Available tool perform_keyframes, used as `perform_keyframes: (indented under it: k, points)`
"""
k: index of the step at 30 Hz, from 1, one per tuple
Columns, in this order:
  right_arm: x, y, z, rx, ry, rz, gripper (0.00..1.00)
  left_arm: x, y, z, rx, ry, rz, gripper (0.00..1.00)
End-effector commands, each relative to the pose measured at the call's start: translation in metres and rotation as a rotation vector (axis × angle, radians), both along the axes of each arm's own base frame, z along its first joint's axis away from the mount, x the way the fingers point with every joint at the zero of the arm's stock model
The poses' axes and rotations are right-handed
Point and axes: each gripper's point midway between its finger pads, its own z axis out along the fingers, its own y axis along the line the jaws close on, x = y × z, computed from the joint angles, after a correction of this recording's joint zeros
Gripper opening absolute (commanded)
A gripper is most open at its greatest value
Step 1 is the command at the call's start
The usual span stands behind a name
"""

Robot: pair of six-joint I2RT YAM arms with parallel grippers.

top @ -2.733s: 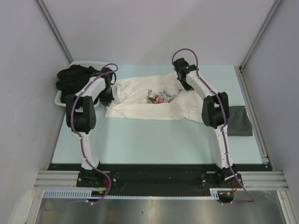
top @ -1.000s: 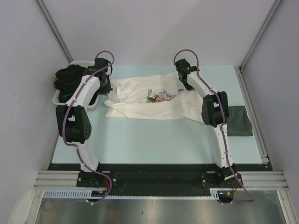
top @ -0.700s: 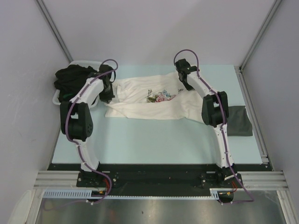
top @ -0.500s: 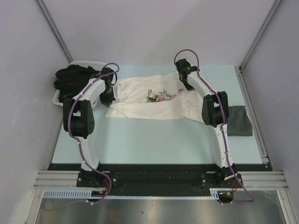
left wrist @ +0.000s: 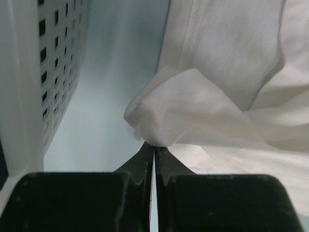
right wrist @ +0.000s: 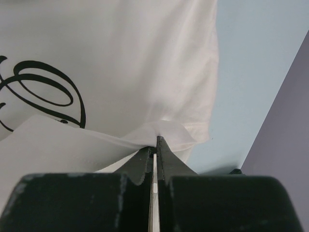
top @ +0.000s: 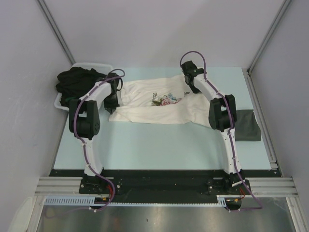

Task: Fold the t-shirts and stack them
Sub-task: Fold the flattened tshirt in 1/3 of the way

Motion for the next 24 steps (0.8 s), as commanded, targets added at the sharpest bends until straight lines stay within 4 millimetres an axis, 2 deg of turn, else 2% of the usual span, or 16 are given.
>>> perform_keyframes:
  k: [1,2,8,17,24]
  points:
    - [0.009,-0.003,0.012,0.001,-0.057,-0.023,0.00,0.034,-0.002,0.011,0.014,-0.086,0.006,0.05]
    - [0.008,-0.004,0.012,0.000,-0.056,-0.024,0.00,0.042,-0.004,0.011,0.011,-0.097,0.005,0.05]
    - [0.008,-0.005,0.013,0.003,-0.060,-0.026,0.00,0.057,-0.005,0.005,0.015,-0.096,0.001,0.05]
    - [0.005,-0.007,0.012,0.009,-0.055,-0.028,0.00,0.085,-0.008,0.016,0.008,-0.198,-0.015,0.05]
    - [0.009,-0.016,0.014,-0.013,-0.066,-0.040,0.00,0.094,-0.010,0.006,0.001,-0.183,-0.018,0.06]
